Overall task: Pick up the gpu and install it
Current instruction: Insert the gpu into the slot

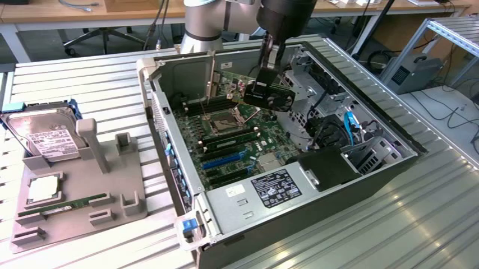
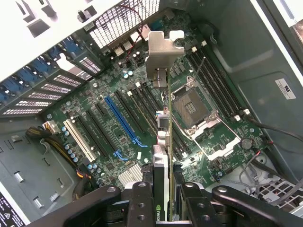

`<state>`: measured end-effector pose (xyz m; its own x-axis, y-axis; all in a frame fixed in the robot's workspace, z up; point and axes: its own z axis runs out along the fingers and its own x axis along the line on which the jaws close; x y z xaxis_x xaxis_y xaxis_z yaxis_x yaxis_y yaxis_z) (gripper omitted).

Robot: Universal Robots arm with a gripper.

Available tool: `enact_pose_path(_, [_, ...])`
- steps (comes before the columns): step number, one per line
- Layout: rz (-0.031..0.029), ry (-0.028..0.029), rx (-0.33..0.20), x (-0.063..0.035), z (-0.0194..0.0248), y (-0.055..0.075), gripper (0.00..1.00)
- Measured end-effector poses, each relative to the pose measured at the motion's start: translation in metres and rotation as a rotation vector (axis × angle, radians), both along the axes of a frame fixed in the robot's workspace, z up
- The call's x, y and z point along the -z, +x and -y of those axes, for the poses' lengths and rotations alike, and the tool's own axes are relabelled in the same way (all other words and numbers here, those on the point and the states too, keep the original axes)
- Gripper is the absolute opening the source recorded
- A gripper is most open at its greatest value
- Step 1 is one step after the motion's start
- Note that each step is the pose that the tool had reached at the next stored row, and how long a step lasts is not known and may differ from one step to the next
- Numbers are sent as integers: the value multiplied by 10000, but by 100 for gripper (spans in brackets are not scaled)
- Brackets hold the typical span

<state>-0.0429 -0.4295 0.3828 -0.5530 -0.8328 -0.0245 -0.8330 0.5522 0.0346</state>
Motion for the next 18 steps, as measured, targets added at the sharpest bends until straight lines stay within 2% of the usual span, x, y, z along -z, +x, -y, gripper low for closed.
enact_pose_path(18, [0, -1, -132, 1, 0, 0, 27])
